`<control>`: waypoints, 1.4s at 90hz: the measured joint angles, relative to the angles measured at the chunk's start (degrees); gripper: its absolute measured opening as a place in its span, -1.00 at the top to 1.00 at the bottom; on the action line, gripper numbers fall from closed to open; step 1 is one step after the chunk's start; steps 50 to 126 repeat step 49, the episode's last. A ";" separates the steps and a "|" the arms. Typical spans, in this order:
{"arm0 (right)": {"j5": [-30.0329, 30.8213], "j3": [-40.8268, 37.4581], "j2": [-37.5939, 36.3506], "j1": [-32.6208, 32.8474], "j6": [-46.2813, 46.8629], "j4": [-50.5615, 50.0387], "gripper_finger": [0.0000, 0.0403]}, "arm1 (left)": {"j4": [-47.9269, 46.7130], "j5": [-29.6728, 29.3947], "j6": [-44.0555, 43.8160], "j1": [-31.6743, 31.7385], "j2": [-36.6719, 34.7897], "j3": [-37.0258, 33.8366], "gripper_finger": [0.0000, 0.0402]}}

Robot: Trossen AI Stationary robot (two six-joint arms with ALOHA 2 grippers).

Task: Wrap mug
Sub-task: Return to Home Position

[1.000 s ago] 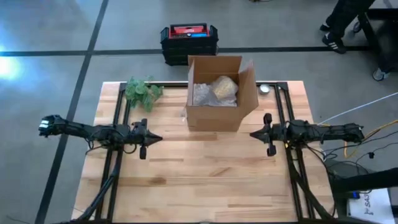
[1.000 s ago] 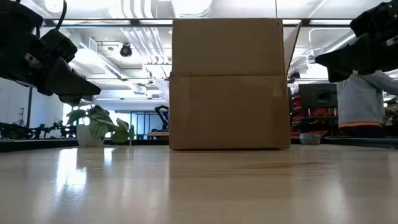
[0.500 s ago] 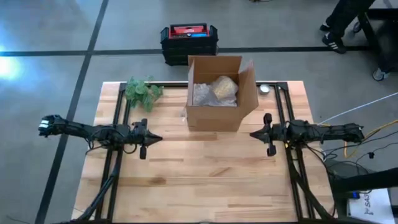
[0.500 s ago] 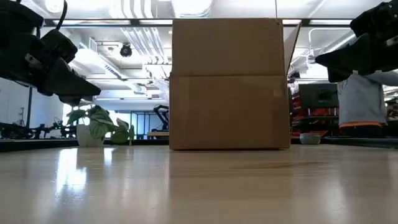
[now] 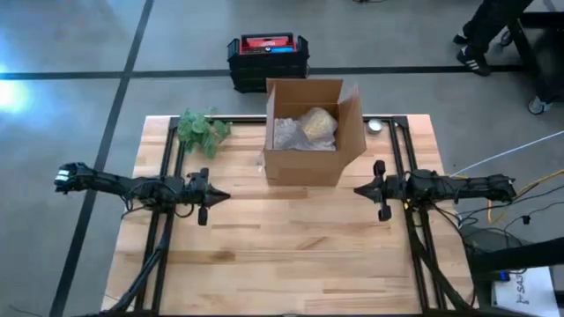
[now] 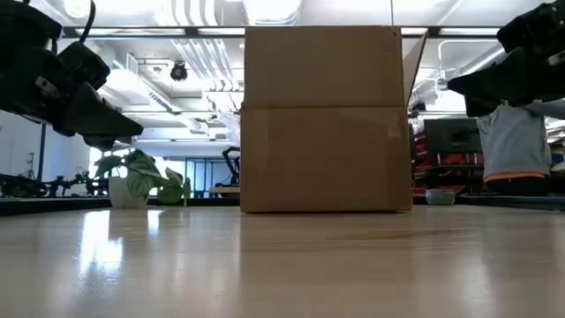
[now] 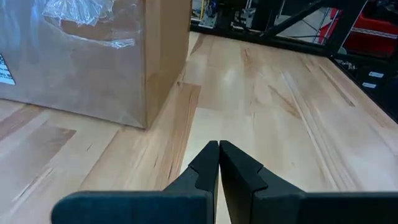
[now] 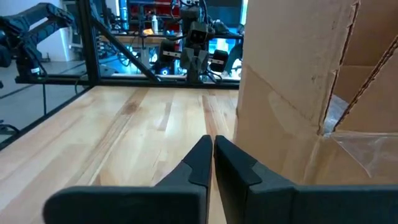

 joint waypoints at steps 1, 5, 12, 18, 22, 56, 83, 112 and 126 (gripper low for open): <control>0.00 0.00 0.00 0.00 0.00 0.00 1.00 | 0.00 0.00 0.00 0.00 0.03 0.00 1.00; 0.01 0.00 0.00 0.00 0.00 0.00 1.00 | -0.02 0.00 0.00 0.00 0.07 0.00 1.00; 0.01 0.00 0.00 0.00 0.00 0.00 0.98 | 0.00 0.00 0.00 0.00 0.07 0.00 1.00; 0.01 0.00 0.00 0.00 0.00 0.00 0.98 | -0.02 0.00 0.00 0.00 0.07 0.00 1.00; 0.01 0.00 0.00 0.00 0.00 0.00 0.99 | -0.02 0.00 0.00 -0.02 0.07 0.00 1.00; -0.01 0.00 0.00 0.00 0.00 0.00 0.98 | -0.02 0.00 0.00 0.00 0.07 0.00 1.00; -0.01 0.00 0.00 0.00 0.00 0.00 0.98 | -0.02 0.00 0.00 0.00 0.07 0.00 1.00; -0.01 0.00 0.00 0.00 0.00 0.00 0.98 | -0.02 0.00 0.00 0.00 0.07 0.00 1.00; -0.01 0.00 0.00 0.00 0.00 0.00 0.98 | -0.02 0.00 0.00 0.00 0.07 0.00 1.00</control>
